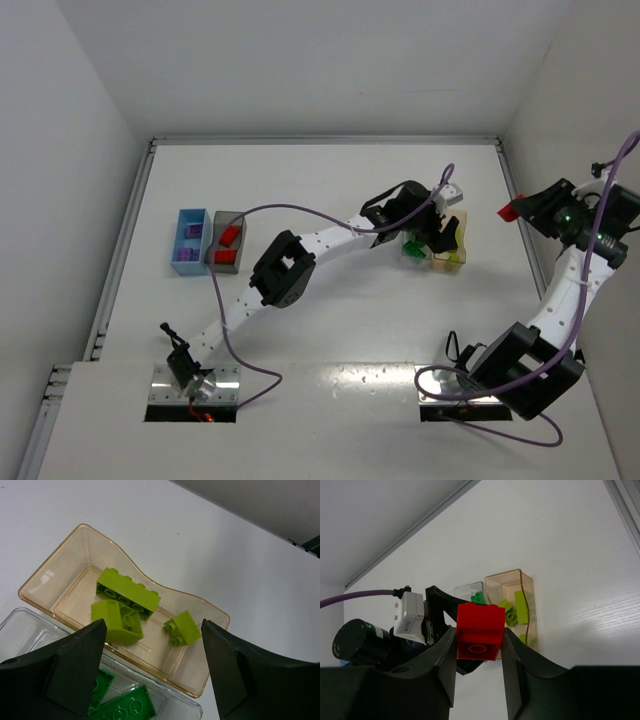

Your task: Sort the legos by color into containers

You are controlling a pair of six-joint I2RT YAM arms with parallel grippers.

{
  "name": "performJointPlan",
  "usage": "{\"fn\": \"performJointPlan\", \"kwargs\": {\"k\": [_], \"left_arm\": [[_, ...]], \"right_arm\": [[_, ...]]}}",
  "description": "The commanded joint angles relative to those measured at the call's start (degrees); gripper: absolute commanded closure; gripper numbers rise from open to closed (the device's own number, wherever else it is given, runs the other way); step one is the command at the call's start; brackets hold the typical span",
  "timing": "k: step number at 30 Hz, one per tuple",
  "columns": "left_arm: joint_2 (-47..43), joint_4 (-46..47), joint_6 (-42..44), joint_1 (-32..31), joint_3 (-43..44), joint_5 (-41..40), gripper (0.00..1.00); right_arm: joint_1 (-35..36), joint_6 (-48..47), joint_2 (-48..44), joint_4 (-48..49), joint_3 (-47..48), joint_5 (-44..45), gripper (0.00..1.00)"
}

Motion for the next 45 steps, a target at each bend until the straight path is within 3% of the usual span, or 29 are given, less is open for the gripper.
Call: {"fn": "performJointPlan", "kwargs": {"k": [1,6,11,17,22,29,38,45], "left_arm": [[-1.3,3.4,-0.5,-0.4,2.5,-0.8,0.16],[-6.1,4.1,0.1,1.3,1.0,-1.4,0.17],[-18.5,0.5,0.1,6.1,-2.0,-9.2,0.18],[-34.5,-4.5,-0.4,18.7,-14.7,-13.3,0.19],[-53.0,-5.1,2.4,30.2,-33.1,-13.9,0.19],[-68.0,-7.6,-1.3,43.5,-46.5,-10.1,0.19],[-78.4,-11.9,-2.5,56.3,-54.8,-5.2,0.19],[-79.1,-13.2,-5.0,65.9,-55.4,-0.2,0.19]], "right_arm": [[0.2,0.2,-0.7,2.5,-0.7,-1.7,1.00],[0.8,0.2,-0.7,2.5,-0.7,-2.3,1.00],[4.8,-1.3,1.4,3.0,1.8,-3.1,1.00],[18.0,-1.8,6.5,4.3,3.1,-2.4,1.00],[32.5,-2.6,13.5,5.7,4.6,-1.2,1.00],[52.6,-6.8,29.5,2.0,20.9,-1.2,1.00],[71.3,-7.3,50.6,3.3,43.6,-2.2,1.00],[79.1,-4.1,56.9,14.1,45.4,-0.2,1.00]]}}
